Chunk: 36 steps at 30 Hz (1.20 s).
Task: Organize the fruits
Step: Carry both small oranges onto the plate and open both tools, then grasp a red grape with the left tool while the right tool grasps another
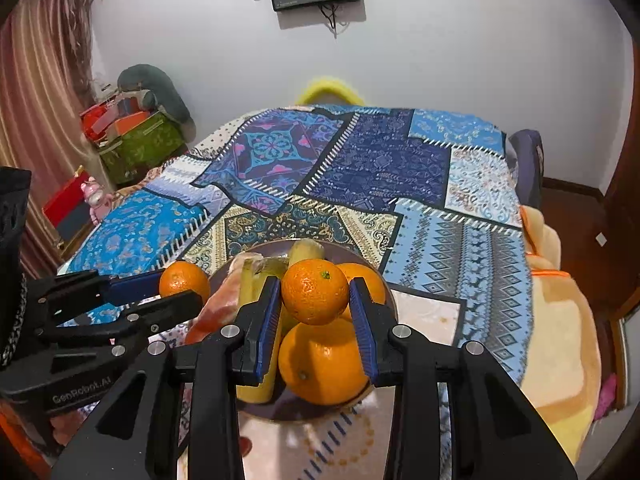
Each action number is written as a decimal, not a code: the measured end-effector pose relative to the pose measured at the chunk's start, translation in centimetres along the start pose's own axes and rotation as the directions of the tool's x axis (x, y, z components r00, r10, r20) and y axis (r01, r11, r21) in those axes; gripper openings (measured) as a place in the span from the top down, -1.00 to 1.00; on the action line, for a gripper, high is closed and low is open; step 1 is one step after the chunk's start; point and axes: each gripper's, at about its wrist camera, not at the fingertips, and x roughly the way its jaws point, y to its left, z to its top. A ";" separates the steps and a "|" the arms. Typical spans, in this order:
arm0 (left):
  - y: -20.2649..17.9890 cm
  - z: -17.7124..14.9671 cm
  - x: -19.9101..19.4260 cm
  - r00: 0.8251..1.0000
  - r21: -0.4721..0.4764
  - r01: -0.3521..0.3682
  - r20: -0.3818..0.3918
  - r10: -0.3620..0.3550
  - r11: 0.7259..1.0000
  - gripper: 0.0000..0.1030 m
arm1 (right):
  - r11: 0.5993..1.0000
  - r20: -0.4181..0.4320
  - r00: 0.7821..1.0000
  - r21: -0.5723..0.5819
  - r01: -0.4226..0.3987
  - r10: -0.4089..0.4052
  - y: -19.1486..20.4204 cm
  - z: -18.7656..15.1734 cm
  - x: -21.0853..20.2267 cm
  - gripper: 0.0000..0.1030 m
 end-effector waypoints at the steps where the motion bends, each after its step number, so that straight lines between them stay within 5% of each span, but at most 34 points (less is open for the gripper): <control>1: 0.1 0.1 0.5 1.000 -0.003 0.002 -0.008 -0.002 1.000 0.28 | 1.000 -0.005 1.000 0.000 0.001 -0.001 0.0 0.0 0.4 0.38; 20: 0.7 0.1 2.2 0.999 -0.020 0.024 -0.030 -0.025 1.000 0.28 | 0.999 -0.066 0.997 0.015 -0.032 0.033 -0.9 -0.2 3.4 0.37; 36: 1.8 -1.1 -5.3 0.998 -0.003 -0.051 0.041 0.051 0.999 0.28 | 1.000 -0.016 0.999 -0.006 -0.028 0.028 0.9 -0.8 -2.0 0.32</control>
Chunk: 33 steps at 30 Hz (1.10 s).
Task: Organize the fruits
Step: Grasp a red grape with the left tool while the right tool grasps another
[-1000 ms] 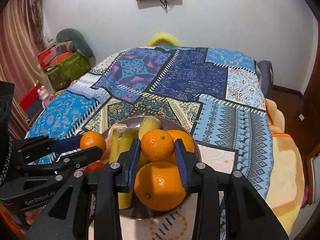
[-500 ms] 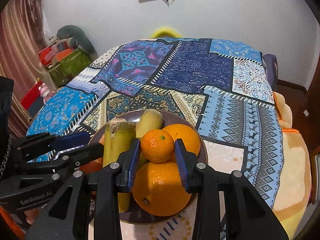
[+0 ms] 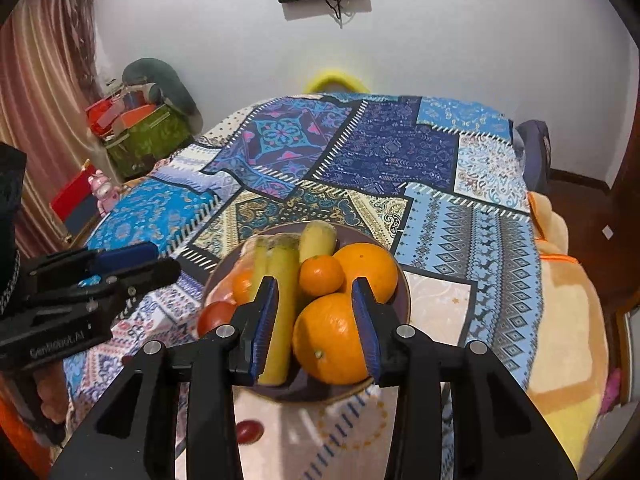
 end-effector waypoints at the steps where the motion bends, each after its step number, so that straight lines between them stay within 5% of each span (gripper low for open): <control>1: 0.2 -0.2 -0.5 1.000 0.001 -0.004 0.003 0.004 1.000 0.28 | 1.000 0.006 1.000 -0.002 0.001 -0.001 0.3 -0.1 -0.5 0.32; 14: 3.6 -4.5 -4.8 0.998 -0.010 -0.060 -0.027 0.059 0.998 0.28 | 1.000 -0.014 1.000 0.008 -0.003 0.003 3.1 -3.4 -3.3 0.32; 33: 6.6 -11.8 0.1 0.974 -0.067 -0.043 -0.223 0.027 0.997 0.28 | 0.999 -0.194 0.981 0.037 0.000 0.007 4.9 -9.0 1.8 0.32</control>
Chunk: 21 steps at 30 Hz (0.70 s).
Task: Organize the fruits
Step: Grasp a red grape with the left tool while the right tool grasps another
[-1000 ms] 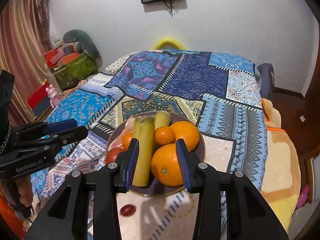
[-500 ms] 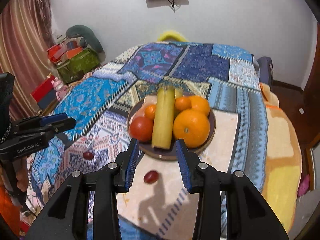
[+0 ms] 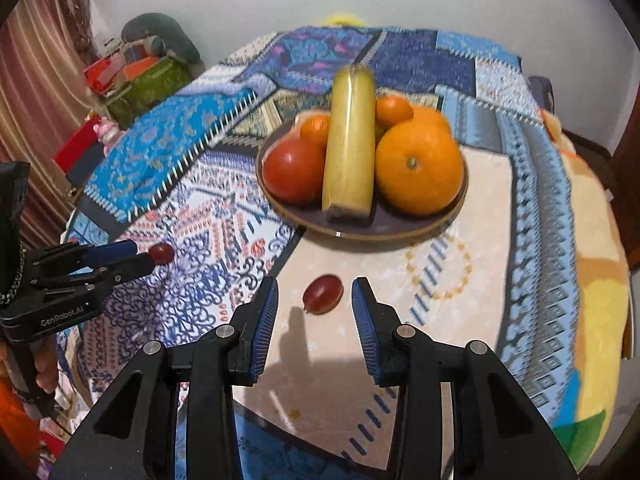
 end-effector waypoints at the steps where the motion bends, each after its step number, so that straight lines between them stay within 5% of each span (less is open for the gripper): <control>1: 0.1 0.0 0.1 1.000 -0.001 0.002 0.000 -0.002 1.000 0.28 | 1.000 -0.010 1.000 0.004 -0.005 0.005 0.0 -0.1 0.4 0.32; 11: -0.1 0.2 0.9 1.000 -0.007 0.020 0.024 -0.020 1.000 0.40 | 1.000 -0.018 0.999 0.001 -0.028 0.028 -0.1 -0.3 1.7 0.32; 16: 0.2 0.3 0.9 1.000 -0.018 0.020 0.025 -0.019 1.000 0.49 | 1.000 -0.004 1.000 -0.005 -0.008 0.008 -0.3 -0.3 1.6 0.66; 21: 0.2 0.2 0.3 1.000 -0.017 0.014 0.027 -0.014 1.000 0.50 | 1.000 -0.001 1.000 0.009 -0.018 0.018 -0.6 -0.4 1.3 0.67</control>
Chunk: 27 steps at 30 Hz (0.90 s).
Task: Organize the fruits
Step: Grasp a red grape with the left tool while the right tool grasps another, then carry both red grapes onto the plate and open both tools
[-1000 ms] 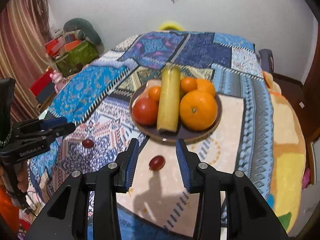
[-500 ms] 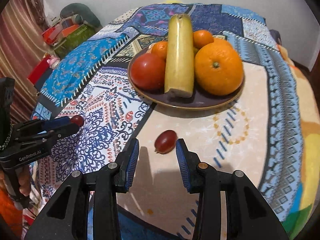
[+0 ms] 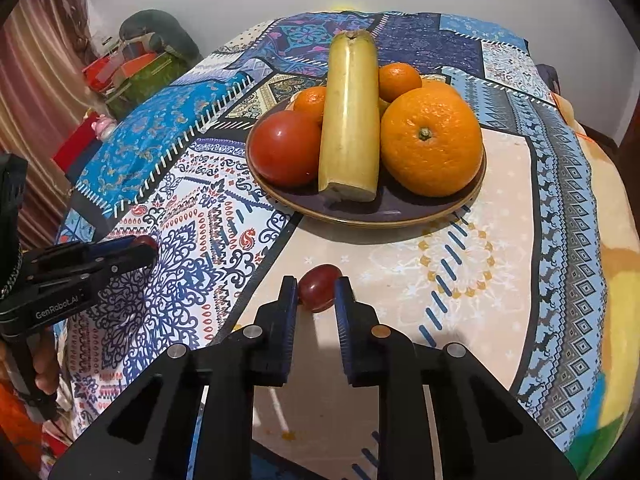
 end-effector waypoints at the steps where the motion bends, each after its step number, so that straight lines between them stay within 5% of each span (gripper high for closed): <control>1: -0.1 0.1 -0.2 1.000 0.003 0.000 0.004 0.000 1.000 0.50 | 1.000 0.002 1.000 -0.001 -0.001 0.001 0.0 0.0 -0.1 0.67; 14: -4.0 2.5 -2.7 0.995 0.066 0.048 0.084 -0.053 0.997 0.50 | 1.000 0.109 0.994 0.017 0.016 -0.018 -0.7 1.0 -3.7 0.67; 27: -6.6 8.2 -0.4 0.990 0.087 0.062 0.123 -0.073 0.994 0.50 | 0.999 0.145 0.988 0.007 0.050 -0.050 -2.3 3.4 -2.8 0.67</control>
